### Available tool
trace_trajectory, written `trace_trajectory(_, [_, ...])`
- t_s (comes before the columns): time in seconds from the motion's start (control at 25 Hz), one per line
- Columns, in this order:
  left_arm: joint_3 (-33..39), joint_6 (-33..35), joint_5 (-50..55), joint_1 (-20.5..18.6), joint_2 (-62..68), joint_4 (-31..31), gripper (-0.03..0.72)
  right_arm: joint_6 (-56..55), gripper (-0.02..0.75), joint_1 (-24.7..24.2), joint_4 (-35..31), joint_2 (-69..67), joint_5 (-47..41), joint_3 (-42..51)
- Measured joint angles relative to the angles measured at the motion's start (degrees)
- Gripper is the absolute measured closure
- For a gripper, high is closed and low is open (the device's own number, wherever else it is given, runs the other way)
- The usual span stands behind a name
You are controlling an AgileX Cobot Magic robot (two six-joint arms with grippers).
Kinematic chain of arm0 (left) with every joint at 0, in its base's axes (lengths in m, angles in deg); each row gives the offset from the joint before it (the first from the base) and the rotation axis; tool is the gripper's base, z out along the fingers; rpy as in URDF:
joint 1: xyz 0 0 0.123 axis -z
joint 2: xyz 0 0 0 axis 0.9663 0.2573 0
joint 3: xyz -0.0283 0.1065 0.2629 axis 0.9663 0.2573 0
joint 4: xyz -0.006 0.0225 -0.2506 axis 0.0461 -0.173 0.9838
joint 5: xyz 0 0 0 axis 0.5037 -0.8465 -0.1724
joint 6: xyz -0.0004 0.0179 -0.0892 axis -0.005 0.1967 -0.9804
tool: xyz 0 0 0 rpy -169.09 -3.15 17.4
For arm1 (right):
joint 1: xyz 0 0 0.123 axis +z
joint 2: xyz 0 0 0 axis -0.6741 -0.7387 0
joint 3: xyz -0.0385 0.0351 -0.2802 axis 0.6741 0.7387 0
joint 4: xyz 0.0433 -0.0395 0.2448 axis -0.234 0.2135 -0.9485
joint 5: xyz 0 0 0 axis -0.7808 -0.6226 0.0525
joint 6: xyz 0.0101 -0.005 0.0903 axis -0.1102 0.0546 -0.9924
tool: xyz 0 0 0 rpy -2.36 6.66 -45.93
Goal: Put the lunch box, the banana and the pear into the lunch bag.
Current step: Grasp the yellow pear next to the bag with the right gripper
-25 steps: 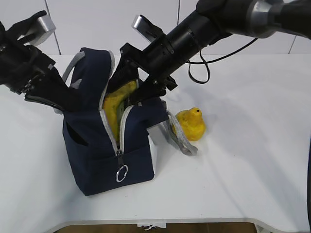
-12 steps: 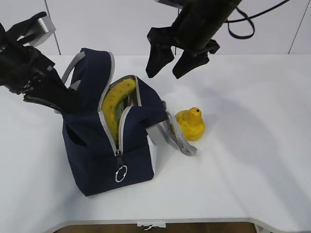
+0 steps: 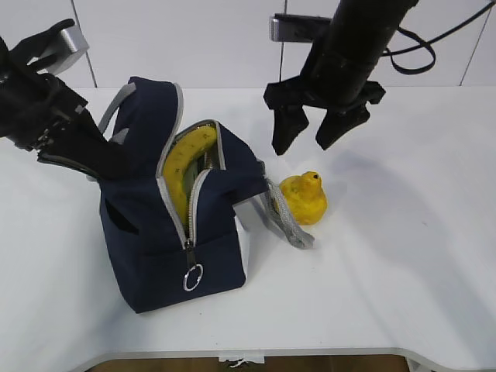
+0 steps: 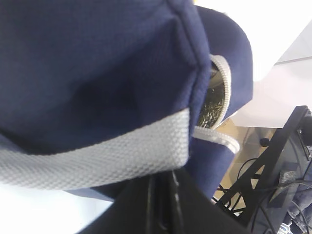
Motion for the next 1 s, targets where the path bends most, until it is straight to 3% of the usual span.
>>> trace_trajectory(0.24, [0.00,0.00,0.00,0.00,0.00,0.00,0.694,0.00,0.164,0.00,6.14,-1.09,0.00,1.71])
trace_trajectory(0.68, [0.00,0.00,0.00,0.00,0.00,0.00,0.694,-0.47,0.166,0.00,4.83,-6.09,0.23,1.71])
trace_trajectory(0.84, [0.00,0.00,0.00,0.00,0.00,0.00,0.694,-0.52,0.232,0.00,4.93,-6.17,0.23,1.71])
trace_trajectory(1.0, [0.00,0.00,0.00,0.00,0.00,0.00,0.694,-0.61,0.365,0.00,4.93,-6.17,0.23,1.71])
